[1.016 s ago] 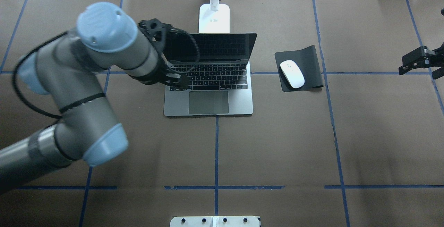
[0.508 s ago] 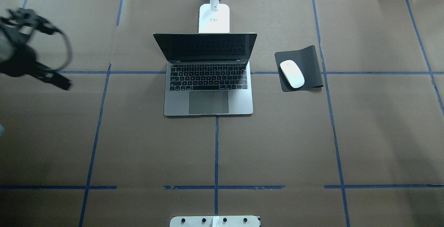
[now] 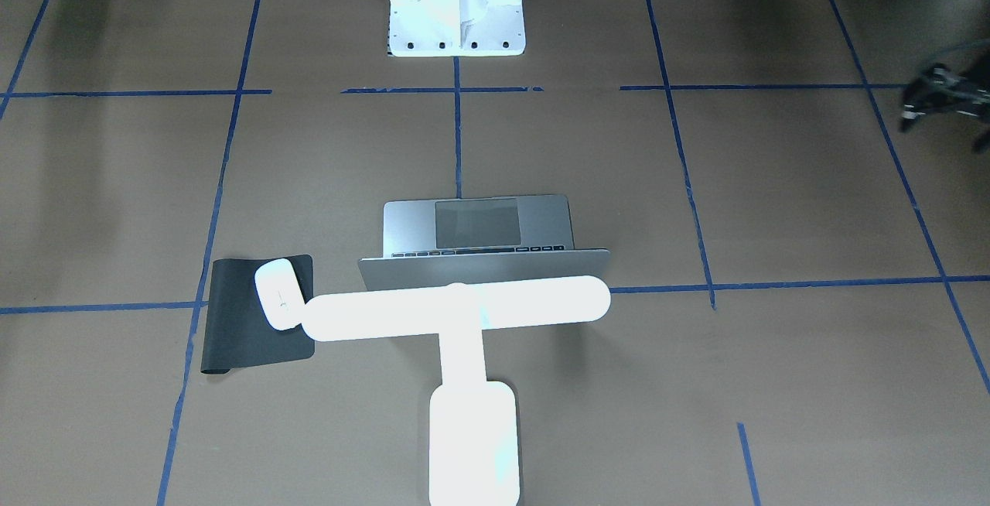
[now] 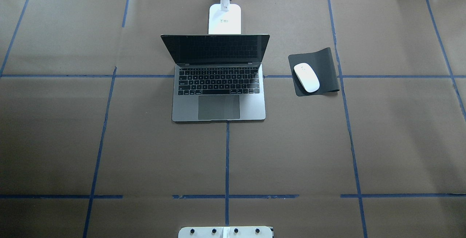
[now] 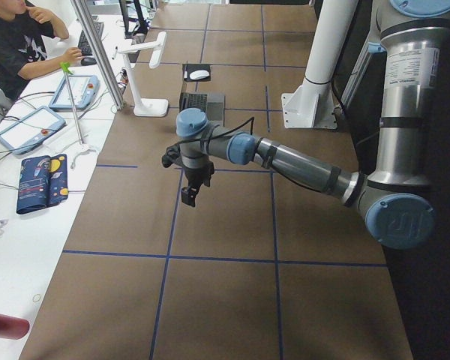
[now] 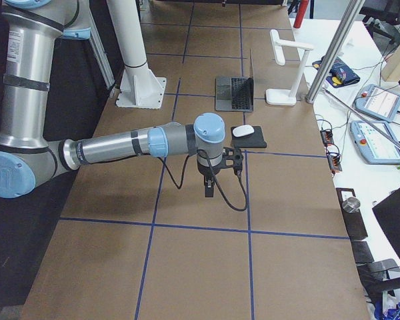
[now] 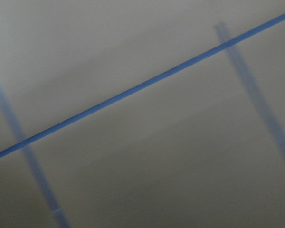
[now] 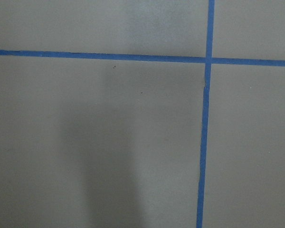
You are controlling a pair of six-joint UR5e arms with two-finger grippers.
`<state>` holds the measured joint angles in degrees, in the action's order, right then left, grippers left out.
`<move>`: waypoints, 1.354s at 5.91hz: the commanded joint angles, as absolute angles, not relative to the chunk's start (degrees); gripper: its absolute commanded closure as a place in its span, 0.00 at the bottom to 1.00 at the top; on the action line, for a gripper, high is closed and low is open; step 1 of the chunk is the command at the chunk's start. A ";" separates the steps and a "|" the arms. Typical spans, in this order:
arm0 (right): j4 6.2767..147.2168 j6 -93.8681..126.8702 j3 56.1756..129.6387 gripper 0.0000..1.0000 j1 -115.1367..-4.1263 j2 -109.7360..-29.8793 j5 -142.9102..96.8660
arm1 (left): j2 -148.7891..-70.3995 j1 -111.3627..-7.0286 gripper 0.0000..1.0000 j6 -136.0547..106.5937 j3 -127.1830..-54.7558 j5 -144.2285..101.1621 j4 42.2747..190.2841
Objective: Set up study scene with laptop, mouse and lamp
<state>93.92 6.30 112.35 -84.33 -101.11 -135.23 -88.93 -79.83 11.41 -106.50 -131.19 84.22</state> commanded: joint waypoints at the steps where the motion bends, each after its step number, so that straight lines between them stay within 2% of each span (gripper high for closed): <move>1: 93.52 4.39 108.39 0.00 -84.29 -100.90 -135.17 | -88.16 -86.91 0.00 17.40 -101.78 -133.77 78.19; 2: 93.78 4.31 108.63 0.00 -84.37 -101.42 -135.52 | -88.59 -87.01 0.00 17.40 -100.91 -133.68 74.48; 6: 93.78 4.39 107.76 0.00 -78.49 -101.69 -135.70 | -89.03 -87.01 0.00 17.93 -94.59 -133.94 75.66; 8: 93.34 4.74 108.45 0.00 -78.49 -100.99 -135.70 | -90.16 -87.19 0.00 17.49 -95.18 -134.30 75.41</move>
